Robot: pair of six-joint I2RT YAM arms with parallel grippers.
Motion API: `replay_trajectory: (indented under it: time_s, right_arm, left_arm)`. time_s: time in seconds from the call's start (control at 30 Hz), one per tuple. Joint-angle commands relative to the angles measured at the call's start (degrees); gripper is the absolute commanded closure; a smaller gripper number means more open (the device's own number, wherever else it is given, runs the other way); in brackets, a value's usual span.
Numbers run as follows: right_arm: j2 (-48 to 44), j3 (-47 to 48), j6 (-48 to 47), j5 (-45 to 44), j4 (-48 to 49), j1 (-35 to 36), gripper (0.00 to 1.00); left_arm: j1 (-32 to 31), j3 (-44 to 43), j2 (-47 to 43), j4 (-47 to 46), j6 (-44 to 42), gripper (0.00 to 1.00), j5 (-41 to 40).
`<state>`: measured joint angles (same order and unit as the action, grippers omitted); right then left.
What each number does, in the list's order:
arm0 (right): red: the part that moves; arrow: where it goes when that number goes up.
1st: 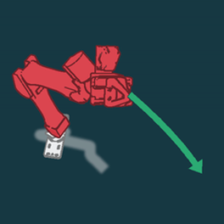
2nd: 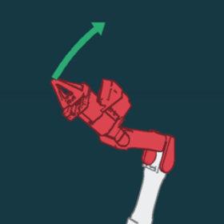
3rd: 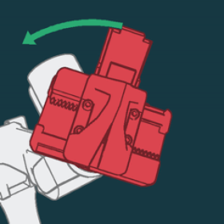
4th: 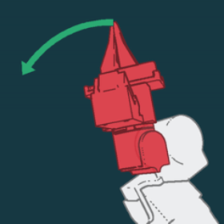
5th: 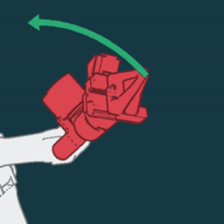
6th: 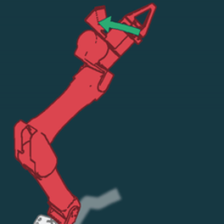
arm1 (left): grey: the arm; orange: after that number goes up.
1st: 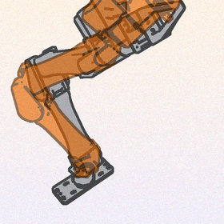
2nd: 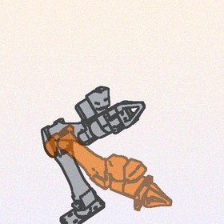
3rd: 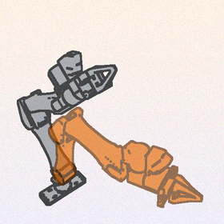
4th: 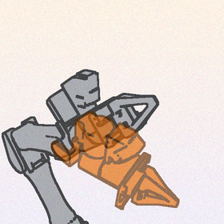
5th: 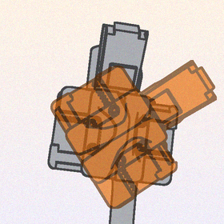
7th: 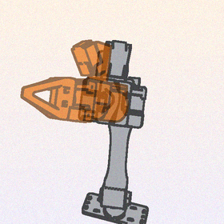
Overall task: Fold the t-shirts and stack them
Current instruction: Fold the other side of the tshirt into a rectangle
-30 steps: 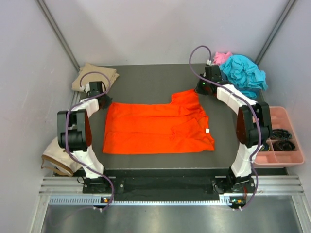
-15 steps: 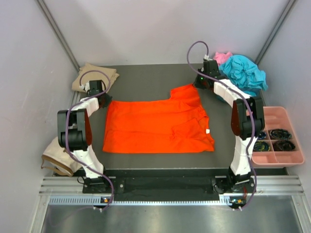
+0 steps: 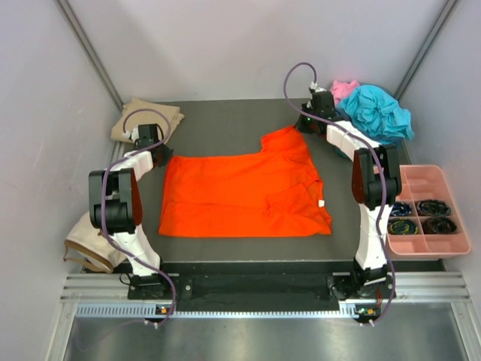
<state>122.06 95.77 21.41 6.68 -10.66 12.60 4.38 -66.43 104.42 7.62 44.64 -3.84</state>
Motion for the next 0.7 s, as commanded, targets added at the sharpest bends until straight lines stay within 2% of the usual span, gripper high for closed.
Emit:
replay_trajectory:
  time_s: [0.0, 0.2, 0.67]
  right_arm:
    - [-0.85, 3.11, -1.54, 1.23, 4.07, -0.47, 1.0]
    - [-4.81, 0.83, -1.55, -0.87, 1.25, -0.47, 1.0]
    - [-16.23, -14.29, 2.23, -3.95, -6.13, -0.47, 1.0]
  left_arm:
    - [0.28, -0.36, -0.71, -1.64, -0.87, 1.0, 0.32]
    - [0.71, 1.57, -3.69, -1.03, -1.14, 1.0, -0.38]
    - [2.47, 8.51, -8.53, -1.9, -0.52, 1.0, 0.76]
